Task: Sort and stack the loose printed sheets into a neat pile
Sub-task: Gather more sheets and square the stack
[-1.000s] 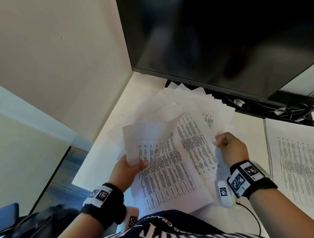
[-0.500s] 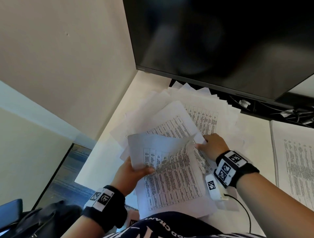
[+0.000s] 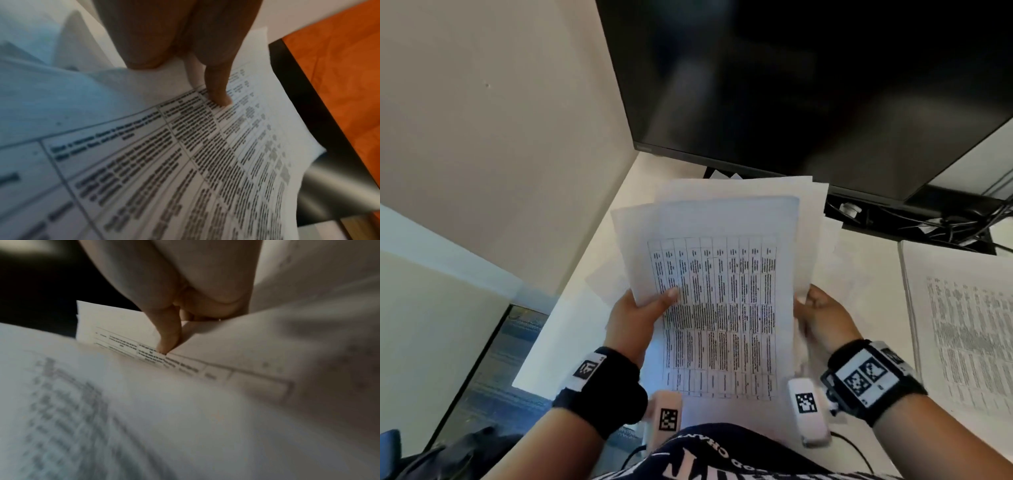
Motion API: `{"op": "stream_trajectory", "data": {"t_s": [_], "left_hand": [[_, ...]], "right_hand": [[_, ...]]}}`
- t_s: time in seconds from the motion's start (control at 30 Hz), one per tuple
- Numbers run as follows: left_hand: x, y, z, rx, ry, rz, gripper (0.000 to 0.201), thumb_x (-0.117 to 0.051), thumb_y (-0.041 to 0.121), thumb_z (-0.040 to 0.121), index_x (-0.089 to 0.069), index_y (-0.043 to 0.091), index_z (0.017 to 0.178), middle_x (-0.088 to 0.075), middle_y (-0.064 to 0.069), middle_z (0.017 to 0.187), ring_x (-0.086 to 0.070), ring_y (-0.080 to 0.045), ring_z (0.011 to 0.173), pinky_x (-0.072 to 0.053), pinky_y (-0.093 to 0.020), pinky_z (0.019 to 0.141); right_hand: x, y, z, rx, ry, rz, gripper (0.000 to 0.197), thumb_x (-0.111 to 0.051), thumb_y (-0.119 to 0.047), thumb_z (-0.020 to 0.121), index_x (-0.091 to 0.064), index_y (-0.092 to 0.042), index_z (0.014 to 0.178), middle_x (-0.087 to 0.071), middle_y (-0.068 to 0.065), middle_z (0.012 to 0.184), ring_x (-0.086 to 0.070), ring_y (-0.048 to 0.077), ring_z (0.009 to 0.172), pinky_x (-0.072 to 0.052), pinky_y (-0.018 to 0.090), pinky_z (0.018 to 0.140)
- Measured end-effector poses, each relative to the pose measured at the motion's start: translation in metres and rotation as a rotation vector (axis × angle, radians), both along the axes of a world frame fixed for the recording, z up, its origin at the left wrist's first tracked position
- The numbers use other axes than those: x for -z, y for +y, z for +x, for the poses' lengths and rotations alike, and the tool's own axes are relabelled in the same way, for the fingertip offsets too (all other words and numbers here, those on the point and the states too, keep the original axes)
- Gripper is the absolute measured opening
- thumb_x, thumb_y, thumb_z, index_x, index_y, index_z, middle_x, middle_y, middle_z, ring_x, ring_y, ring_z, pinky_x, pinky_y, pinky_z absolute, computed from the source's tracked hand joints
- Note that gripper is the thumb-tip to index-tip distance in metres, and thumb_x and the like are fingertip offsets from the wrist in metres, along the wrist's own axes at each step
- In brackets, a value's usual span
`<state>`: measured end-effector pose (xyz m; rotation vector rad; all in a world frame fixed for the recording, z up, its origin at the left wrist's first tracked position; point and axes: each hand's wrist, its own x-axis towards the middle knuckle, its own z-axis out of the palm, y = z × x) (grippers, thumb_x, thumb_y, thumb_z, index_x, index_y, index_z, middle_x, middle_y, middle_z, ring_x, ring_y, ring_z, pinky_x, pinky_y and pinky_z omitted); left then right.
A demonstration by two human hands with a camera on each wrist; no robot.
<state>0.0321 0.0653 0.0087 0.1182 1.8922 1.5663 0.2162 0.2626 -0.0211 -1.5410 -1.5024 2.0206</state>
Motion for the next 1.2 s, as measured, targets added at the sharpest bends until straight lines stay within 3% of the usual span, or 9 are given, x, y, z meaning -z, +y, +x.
{"op": "stream_trajectory", "data": {"t_s": [0.13,0.27,0.47,0.57,0.67,0.83,0.93,1.03,1.2], "left_hand": [[-0.001,0.019,0.002,-0.079,0.083,-0.015,0.056,-0.082,0.022,0.072,-0.051,0.016,0.118,-0.074,-0.004,0.095,-0.070,-0.026,0.093,-0.056,-0.046,0.085],[0.001,0.015,0.001,-0.018,0.070,-0.006,0.070,-0.078,0.006,0.074,-0.043,0.026,0.132,-0.075,-0.003,0.095,-0.073,-0.021,0.087,-0.057,-0.039,0.078],[0.000,0.001,0.009,0.358,0.045,-0.103,0.017,-0.070,-0.006,0.078,-0.074,0.011,0.082,-0.072,0.006,0.070,-0.063,0.003,0.058,-0.049,-0.008,0.062],[0.001,-0.008,0.011,0.448,-0.011,-0.069,0.034,-0.061,-0.014,0.081,-0.079,0.015,0.083,-0.076,0.001,0.082,-0.070,-0.008,0.077,-0.056,-0.024,0.078],[0.001,-0.017,0.012,0.479,0.019,-0.043,0.038,-0.070,-0.013,0.074,-0.078,0.024,0.068,-0.076,0.000,0.075,-0.070,-0.012,0.072,-0.058,-0.030,0.075],[-0.002,-0.028,0.009,0.315,-0.063,0.107,0.031,-0.085,0.018,0.054,-0.079,0.018,0.085,-0.077,-0.008,0.094,-0.072,-0.022,0.091,-0.056,-0.037,0.084],[-0.001,-0.035,0.008,0.248,-0.115,0.137,0.051,-0.085,0.021,0.049,-0.074,0.004,0.095,-0.073,-0.019,0.102,-0.069,-0.035,0.098,-0.051,-0.052,0.094],[0.002,-0.040,0.008,0.272,-0.076,0.106,0.055,-0.090,0.034,0.047,-0.077,0.004,0.091,-0.073,-0.023,0.098,-0.068,-0.040,0.097,-0.047,-0.059,0.095],[0.002,-0.049,0.012,0.282,-0.073,0.110,0.043,-0.086,0.031,0.050,-0.079,0.011,0.088,-0.075,-0.018,0.096,-0.068,-0.037,0.096,-0.050,-0.055,0.093]], "right_hand": [[-0.014,-0.019,0.000,-0.091,0.026,-0.077,0.026,-0.054,0.004,0.089,-0.072,-0.012,0.100,-0.075,0.014,0.086,-0.071,0.029,0.072,-0.059,0.041,0.070],[-0.010,-0.007,0.007,-0.080,-0.053,0.054,0.014,-0.059,-0.020,0.091,-0.070,-0.013,0.096,-0.073,0.014,0.084,-0.069,0.021,0.069,-0.059,0.035,0.065],[0.012,0.030,-0.003,-0.092,-0.514,0.307,0.039,-0.058,-0.032,0.090,-0.054,-0.017,0.126,-0.064,0.002,0.113,-0.060,0.017,0.098,-0.043,0.026,0.094],[0.020,0.028,-0.010,-0.269,-0.556,0.226,0.056,-0.051,-0.035,0.094,-0.034,-0.013,0.143,-0.044,0.005,0.145,-0.048,0.014,0.128,-0.037,0.024,0.105],[0.027,0.033,-0.033,-0.286,-0.709,0.262,0.030,-0.067,-0.027,0.085,-0.053,-0.005,0.102,-0.066,0.013,0.104,-0.066,0.025,0.089,-0.053,0.037,0.086],[0.030,0.053,-0.019,-0.322,-0.495,0.402,0.016,-0.063,-0.012,0.087,-0.052,-0.018,0.077,-0.050,-0.005,0.072,-0.051,0.013,0.063,-0.037,0.012,0.047],[0.031,0.067,-0.013,-0.406,-0.547,0.515,0.039,-0.059,-0.003,0.087,-0.041,-0.029,0.065,-0.039,-0.012,0.068,-0.044,0.010,0.065,-0.039,-0.001,0.056],[0.019,0.076,-0.023,-0.495,-0.338,0.507,0.020,-0.078,-0.033,0.072,-0.059,-0.028,0.073,-0.056,-0.013,0.068,-0.052,0.002,0.059,-0.041,0.012,0.055],[0.005,0.072,-0.049,-0.814,-0.498,0.712,0.005,-0.067,-0.024,0.086,-0.064,-0.024,0.090,-0.057,-0.009,0.080,-0.056,0.019,0.081,-0.040,0.023,0.065]]}}
